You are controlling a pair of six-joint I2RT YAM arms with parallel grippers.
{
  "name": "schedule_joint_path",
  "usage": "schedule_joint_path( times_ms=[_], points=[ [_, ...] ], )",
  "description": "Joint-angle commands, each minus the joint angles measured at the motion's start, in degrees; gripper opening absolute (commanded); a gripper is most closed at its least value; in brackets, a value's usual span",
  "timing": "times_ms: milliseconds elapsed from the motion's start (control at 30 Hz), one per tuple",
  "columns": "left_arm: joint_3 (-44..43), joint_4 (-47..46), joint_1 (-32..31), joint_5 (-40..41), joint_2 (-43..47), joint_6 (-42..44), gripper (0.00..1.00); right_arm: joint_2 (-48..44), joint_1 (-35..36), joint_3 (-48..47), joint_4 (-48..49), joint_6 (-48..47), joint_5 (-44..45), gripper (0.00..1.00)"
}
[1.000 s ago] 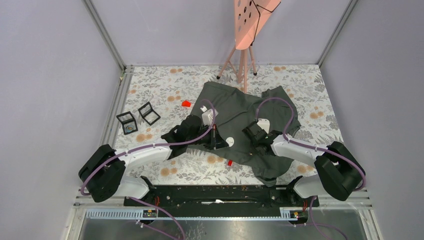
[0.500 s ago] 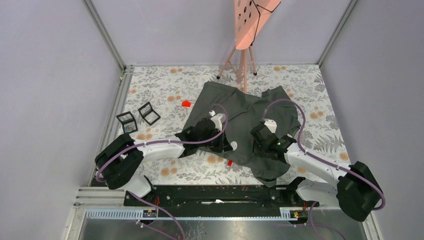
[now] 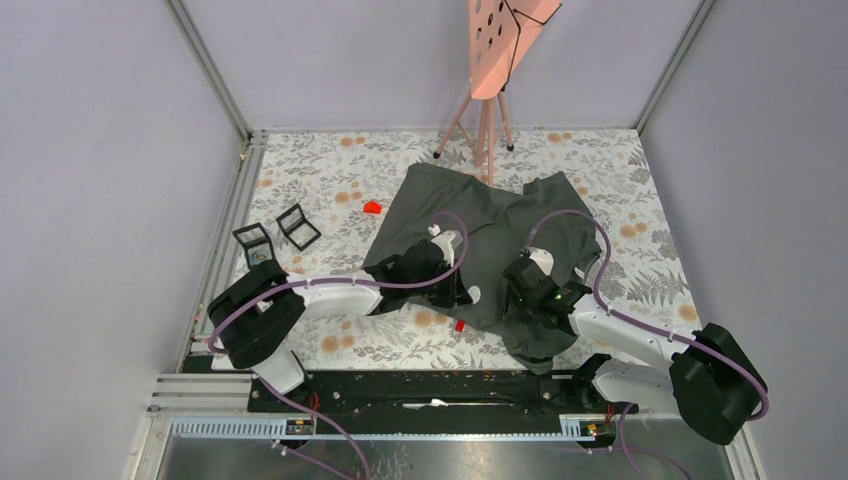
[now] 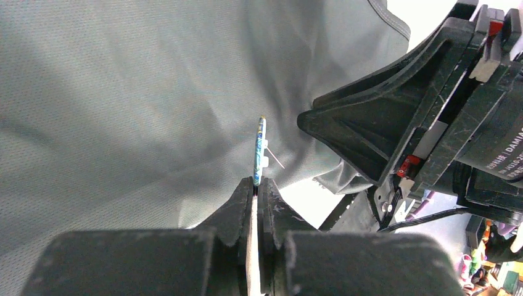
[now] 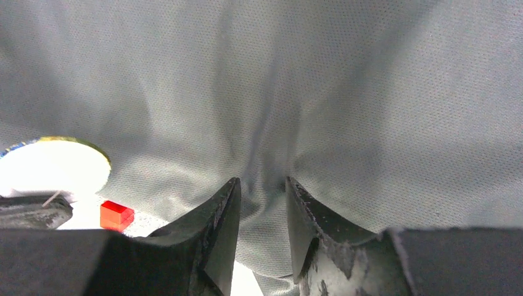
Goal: Pin the brooch onto the clothing
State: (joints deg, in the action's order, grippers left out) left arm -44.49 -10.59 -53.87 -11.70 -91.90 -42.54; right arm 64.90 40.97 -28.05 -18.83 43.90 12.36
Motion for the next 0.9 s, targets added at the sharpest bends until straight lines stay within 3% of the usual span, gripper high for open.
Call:
schedule_joint_path(
  times_ms=[0, 133, 400, 567, 667, 867],
  points=[
    [-3.0, -2.7, -1.0, 1.8, -1.0, -0.2, 0.00, -0.9, -0.1, -0.3, 1.7, 0.7, 2.6, 0.41],
    [-4.0, -2.0, -1.7, 2.2, -2.1, 0.2, 0.00, 0.0, -0.2, -0.9, 2.1, 0.1, 4.1, 0.47],
    [-5.7, -1.3, -2.6, 2.6, -3.7, 0.6, 0.00, 1.9, -0.2, -0.1, 4.6, 0.0, 4.4, 0.25],
    [-7.1, 0.0, -3.0, 3.1, -4.8, 1.2, 0.00, -0.7, -0.2, 0.6, 4.7, 0.0, 5.2, 0.05],
    [-9.2, 2.1, -3.2, 2.8, -6.6, 2.1, 0.00, -4.2, -0.1, 2.1, 4.9, -0.1, 5.9, 0.00],
    [-14.0, 7.3, -3.4, 4.3, -10.0, 6.0, 0.00, -11.4, -0.1, 6.5, 8.0, -0.4, 5.7, 0.00]
  ],
)
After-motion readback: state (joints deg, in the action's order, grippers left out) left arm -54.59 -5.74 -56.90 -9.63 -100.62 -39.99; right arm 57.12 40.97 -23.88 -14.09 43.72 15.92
